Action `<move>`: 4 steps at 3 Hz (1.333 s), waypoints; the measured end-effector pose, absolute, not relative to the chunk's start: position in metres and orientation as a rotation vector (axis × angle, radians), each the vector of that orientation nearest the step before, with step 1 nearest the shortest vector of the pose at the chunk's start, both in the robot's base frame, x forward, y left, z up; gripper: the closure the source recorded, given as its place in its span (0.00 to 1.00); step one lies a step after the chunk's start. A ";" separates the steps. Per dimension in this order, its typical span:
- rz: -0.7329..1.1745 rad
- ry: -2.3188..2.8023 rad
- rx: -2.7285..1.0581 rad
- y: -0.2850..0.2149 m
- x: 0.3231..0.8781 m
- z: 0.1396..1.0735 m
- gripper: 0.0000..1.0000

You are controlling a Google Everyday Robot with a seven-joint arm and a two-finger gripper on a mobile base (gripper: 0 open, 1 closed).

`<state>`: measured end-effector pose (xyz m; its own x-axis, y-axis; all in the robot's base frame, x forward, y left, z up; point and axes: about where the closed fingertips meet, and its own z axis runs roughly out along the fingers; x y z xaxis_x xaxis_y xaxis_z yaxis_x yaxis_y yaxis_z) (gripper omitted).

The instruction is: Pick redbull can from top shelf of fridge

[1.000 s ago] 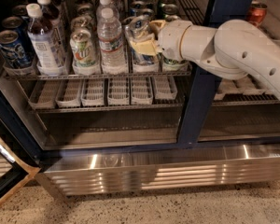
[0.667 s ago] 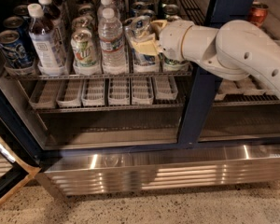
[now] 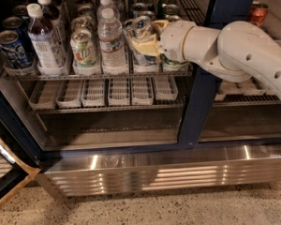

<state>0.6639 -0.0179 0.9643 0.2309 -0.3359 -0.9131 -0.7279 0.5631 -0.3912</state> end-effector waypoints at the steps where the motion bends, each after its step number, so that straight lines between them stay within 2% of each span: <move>1: 0.344 1.367 -1.005 -0.018 0.664 0.964 1.00; 4: 0.336 1.356 -1.007 -0.019 0.663 0.966 1.00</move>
Offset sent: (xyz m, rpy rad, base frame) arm -0.0027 0.0134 0.0798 -0.0072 -0.1056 -0.0097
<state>0.6634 -0.0194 0.9659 0.2425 -0.3367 -0.9099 -0.7228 0.5629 -0.4009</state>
